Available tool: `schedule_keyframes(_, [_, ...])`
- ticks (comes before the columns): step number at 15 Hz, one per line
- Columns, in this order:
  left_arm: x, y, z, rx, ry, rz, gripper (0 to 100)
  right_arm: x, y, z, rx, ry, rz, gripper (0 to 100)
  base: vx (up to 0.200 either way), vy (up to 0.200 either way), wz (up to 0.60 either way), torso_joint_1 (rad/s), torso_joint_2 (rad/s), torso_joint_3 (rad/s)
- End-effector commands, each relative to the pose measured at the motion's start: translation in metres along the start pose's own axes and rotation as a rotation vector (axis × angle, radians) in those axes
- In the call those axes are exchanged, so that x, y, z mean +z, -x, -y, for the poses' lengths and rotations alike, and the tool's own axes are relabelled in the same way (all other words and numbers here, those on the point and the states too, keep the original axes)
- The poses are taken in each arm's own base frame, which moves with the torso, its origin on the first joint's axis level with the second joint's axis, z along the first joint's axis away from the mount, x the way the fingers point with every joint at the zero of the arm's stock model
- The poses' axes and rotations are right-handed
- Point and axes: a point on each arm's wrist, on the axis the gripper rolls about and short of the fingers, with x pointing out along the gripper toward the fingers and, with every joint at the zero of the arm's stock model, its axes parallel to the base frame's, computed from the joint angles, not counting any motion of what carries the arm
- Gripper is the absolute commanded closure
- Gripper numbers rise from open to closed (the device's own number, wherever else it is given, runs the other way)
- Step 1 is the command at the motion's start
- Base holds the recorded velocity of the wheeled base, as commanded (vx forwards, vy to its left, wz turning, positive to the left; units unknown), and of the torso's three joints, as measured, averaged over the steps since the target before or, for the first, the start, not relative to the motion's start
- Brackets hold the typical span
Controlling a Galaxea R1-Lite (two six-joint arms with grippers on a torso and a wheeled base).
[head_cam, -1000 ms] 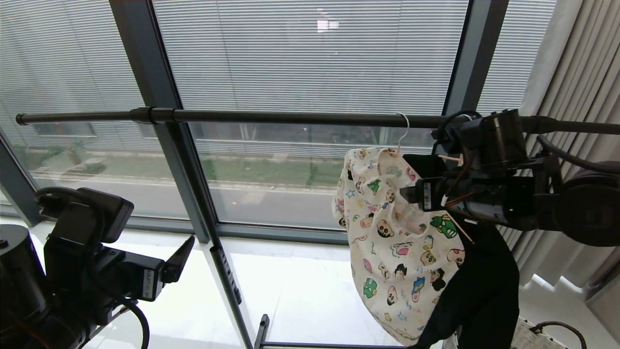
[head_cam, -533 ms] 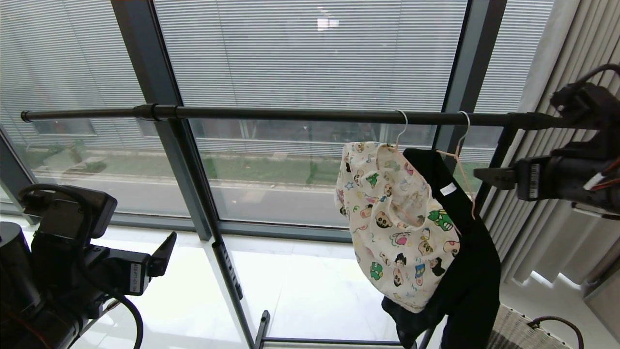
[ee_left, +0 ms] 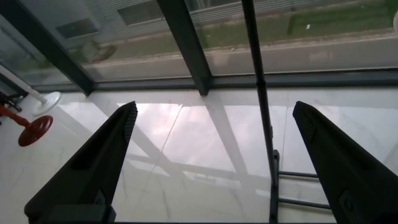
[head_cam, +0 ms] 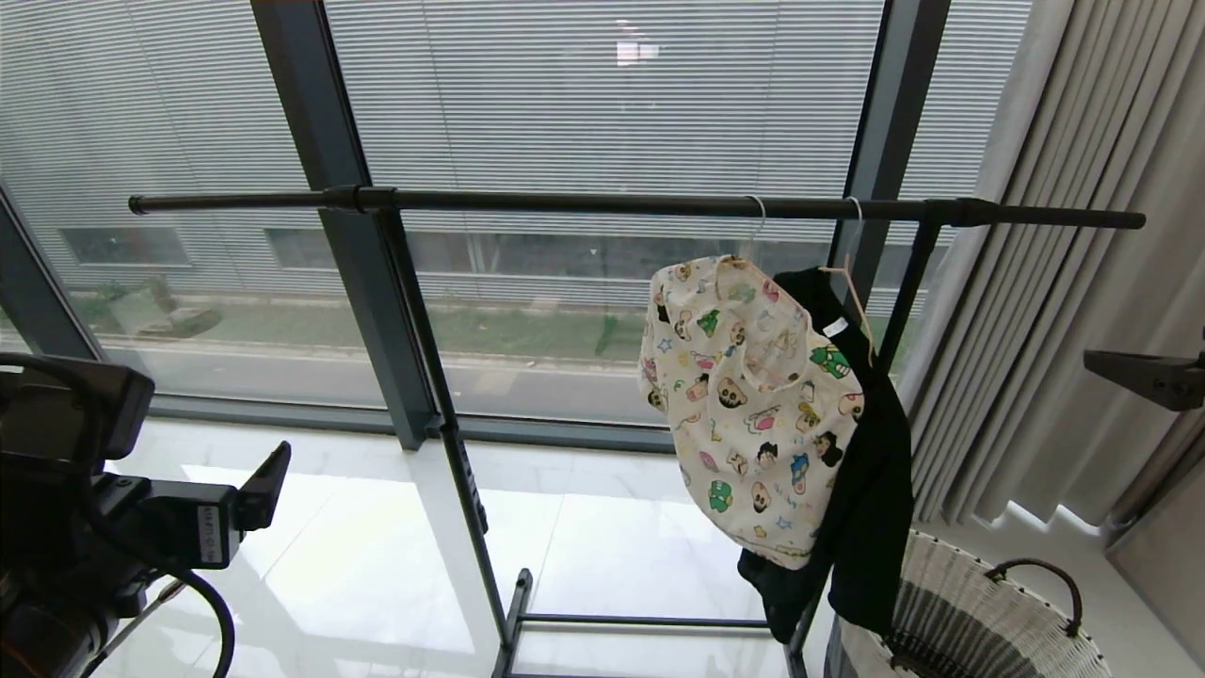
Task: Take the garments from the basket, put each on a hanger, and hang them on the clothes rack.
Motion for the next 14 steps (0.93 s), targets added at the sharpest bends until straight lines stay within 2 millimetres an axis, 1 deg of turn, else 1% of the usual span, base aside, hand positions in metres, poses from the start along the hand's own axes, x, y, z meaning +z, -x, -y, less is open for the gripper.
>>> schedule_keyframes(1, [-0.008,0.011,-0.010,0.033,0.019,0.012,0,-0.008,0.013,0.007,-0.051,-0.002,0.007,0,-0.200,0.000,0.00,0.002,0.01,0.002])
schedule_keyframes(4, [-0.017,0.024,-0.017,0.049,0.031,0.025,0,-0.016,0.030,0.008,-0.079,-0.011,-0.017,0,-0.200,0.000,0.00,0.001,0.00,0.004])
schedule_keyframes(6, [-0.018,0.026,-0.018,0.065,0.037,0.025,0,-0.025,0.041,0.007,-0.079,-0.011,-0.051,0,-0.200,0.000,0.00,0.002,0.00,0.007])
schedule_keyframes(10, [-0.014,0.025,-0.018,0.071,0.043,0.034,0,-0.042,0.047,0.007,-0.136,0.135,-0.077,0,0.000,0.000,0.00,0.000,0.00,0.000])
schedule_keyframes(14, [-0.014,0.025,-0.018,0.072,0.043,0.033,0,-0.057,0.043,0.006,-0.145,0.176,-0.013,0,0.000,0.000,0.00,0.000,0.00,0.000])
